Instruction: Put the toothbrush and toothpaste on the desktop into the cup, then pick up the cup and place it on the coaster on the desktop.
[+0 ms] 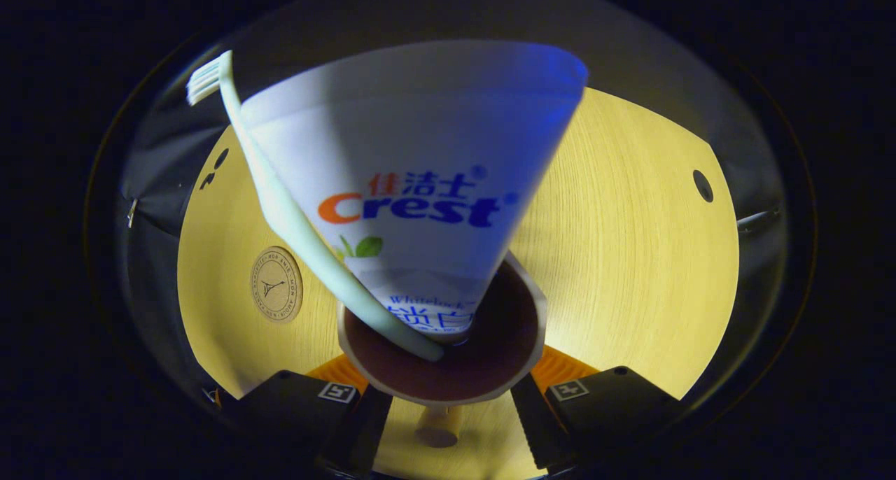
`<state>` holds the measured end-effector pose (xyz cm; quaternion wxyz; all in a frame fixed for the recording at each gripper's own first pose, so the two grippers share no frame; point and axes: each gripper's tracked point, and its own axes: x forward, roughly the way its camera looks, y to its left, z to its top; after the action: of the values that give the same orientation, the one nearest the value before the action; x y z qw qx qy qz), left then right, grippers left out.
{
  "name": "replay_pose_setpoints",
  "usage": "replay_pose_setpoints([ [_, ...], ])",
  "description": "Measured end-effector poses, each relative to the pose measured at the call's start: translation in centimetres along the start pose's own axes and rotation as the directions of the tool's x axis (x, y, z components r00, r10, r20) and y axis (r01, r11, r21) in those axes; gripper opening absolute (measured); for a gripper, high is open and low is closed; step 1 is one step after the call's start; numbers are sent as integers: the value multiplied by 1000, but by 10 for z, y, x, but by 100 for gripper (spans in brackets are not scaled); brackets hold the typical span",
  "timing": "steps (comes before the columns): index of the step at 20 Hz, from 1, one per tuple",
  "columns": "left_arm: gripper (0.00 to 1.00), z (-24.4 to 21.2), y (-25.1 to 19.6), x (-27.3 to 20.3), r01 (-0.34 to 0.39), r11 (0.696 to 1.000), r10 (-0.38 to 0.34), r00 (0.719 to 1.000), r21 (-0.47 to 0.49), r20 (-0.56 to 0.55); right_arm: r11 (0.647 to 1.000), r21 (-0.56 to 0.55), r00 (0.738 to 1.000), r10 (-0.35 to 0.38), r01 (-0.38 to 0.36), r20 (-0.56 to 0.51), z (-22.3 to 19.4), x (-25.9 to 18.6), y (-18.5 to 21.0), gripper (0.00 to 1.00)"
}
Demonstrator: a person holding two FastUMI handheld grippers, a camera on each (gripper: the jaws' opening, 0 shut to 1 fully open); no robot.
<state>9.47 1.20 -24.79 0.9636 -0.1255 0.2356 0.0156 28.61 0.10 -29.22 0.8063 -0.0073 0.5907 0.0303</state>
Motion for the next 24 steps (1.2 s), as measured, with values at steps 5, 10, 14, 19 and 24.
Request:
replay_pose_setpoints([
  [5,98,-5,-15,1,53,998,-54,998,-17,-27,998,-55,999,-15,13,-38,-11,6,4,59],
  [10,98,-16,-34,0,121,992,-123,991,-43,-60,992,-124,999,11,-17,-50,-17,6,10,27],
  [14,98,-28,-47,-1,161,987,-162,982,-13,-100,984,-172,998,44,-50,-40,-17,1,22,31],
  [19,97,-35,-53,2,192,981,-187,974,31,-126,982,-181,998,56,-54,9,-1,-15,41,31],
  [24,98,-31,-47,0,184,983,-181,975,16,-126,972,-224,997,72,-65,22,12,-26,75,31],
])
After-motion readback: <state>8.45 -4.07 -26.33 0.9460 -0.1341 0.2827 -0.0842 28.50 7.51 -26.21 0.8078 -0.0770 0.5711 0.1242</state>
